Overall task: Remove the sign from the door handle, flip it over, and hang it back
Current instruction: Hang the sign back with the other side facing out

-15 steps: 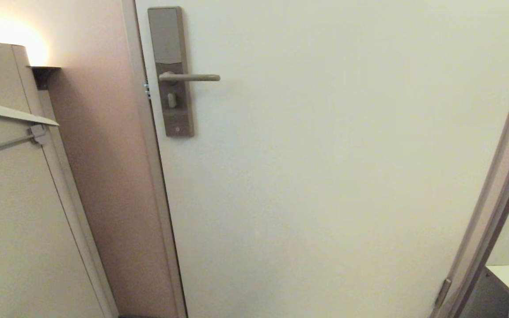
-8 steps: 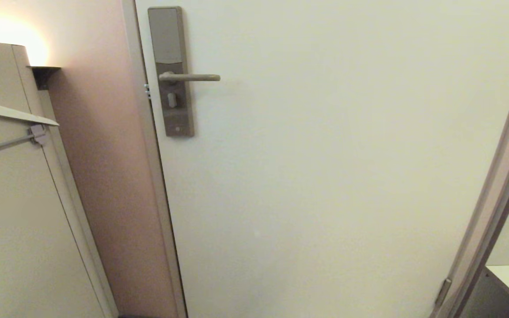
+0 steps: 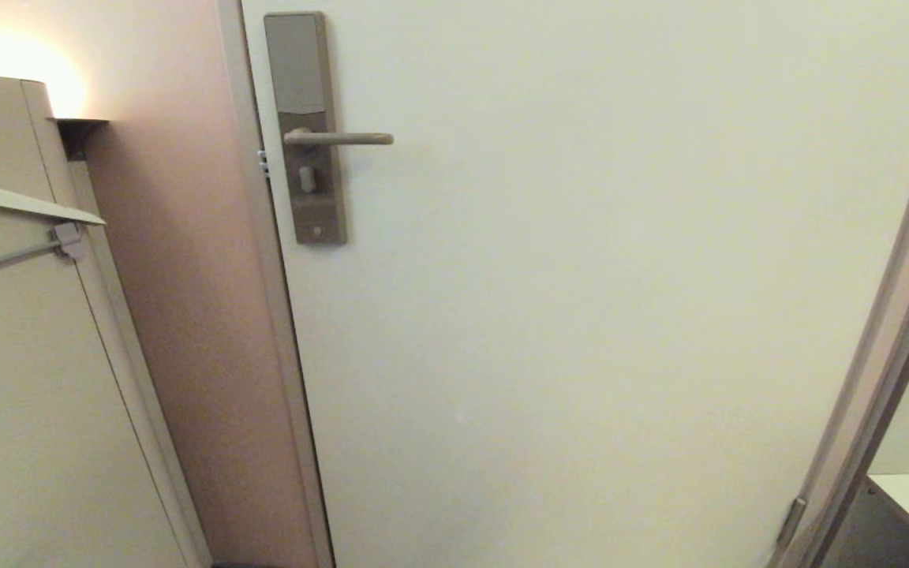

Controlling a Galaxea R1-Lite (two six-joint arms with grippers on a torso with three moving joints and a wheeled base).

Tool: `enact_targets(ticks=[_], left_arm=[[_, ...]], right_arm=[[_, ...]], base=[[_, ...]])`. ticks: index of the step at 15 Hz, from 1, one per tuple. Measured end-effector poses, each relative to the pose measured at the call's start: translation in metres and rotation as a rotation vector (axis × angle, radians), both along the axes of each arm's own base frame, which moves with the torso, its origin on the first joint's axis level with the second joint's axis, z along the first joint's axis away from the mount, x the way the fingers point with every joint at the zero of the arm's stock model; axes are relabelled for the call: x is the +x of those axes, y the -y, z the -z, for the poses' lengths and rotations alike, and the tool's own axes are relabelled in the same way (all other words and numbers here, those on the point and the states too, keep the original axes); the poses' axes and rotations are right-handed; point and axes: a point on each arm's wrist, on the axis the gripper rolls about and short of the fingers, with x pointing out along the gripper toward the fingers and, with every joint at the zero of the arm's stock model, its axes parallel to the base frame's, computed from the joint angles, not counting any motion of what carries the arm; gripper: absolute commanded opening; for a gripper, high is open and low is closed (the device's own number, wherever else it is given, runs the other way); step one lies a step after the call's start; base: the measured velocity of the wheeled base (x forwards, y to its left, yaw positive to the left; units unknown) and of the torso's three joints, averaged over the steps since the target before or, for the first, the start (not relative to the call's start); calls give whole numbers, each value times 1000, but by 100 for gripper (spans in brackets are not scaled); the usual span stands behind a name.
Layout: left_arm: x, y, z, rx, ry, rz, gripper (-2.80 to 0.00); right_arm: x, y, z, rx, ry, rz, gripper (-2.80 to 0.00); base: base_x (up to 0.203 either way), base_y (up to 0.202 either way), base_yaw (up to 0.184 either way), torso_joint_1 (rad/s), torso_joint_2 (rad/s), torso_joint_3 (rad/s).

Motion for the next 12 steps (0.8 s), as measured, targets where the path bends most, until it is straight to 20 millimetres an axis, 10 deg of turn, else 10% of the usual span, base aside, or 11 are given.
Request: enact_targets(ticks=[12], left_arm=[[0,0,0,0,0,0,-280]], right_arm=[[0,0,0,2,1,1,-280]], base=[[0,0,0,0,0,0]])
